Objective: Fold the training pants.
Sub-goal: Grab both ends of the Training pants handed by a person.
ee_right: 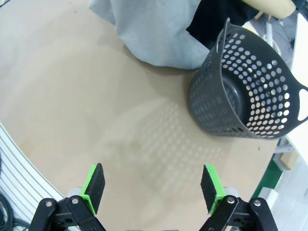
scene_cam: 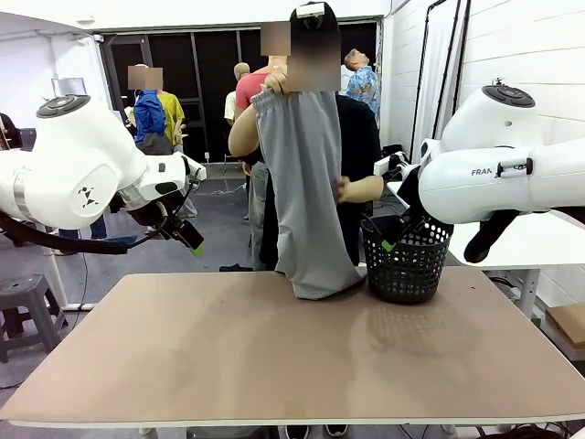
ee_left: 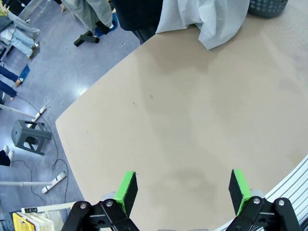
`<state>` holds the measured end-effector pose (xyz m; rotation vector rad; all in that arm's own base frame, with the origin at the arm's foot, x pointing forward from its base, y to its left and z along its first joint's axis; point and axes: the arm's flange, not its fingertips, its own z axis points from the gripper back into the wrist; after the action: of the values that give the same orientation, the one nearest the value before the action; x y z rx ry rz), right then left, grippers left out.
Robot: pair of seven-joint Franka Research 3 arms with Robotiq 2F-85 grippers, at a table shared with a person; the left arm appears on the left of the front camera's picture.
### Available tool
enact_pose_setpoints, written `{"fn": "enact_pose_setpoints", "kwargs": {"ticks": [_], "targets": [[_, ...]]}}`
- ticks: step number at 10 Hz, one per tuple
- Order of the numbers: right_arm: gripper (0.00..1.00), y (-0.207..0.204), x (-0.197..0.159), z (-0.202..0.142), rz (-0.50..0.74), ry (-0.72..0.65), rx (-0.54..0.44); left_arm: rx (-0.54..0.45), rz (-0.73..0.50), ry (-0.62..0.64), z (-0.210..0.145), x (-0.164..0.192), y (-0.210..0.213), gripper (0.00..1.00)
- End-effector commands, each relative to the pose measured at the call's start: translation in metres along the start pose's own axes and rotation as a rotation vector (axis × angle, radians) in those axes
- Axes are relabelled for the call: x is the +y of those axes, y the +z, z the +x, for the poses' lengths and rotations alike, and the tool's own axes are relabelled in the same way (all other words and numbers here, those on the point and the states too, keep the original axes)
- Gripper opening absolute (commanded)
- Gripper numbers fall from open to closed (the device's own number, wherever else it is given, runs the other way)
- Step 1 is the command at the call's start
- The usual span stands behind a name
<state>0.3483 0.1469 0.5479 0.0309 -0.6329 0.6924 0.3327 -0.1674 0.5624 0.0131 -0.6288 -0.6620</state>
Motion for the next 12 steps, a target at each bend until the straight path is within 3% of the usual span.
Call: {"fn": "enact_pose_setpoints", "kwargs": {"ticks": [1,12], "targets": [[1.00,-0.0003,0.0005,0.0000,0.012,-0.002,0.003,-0.003,0.000,-0.010,0.0001,0.0012,-0.0001,1.00],[1.00,-0.0003,0.0005,0.0000,0.012,-0.002,0.003,-0.003,0.000,-0.010,0.0001,0.0012,-0.0001,1.00]]}}
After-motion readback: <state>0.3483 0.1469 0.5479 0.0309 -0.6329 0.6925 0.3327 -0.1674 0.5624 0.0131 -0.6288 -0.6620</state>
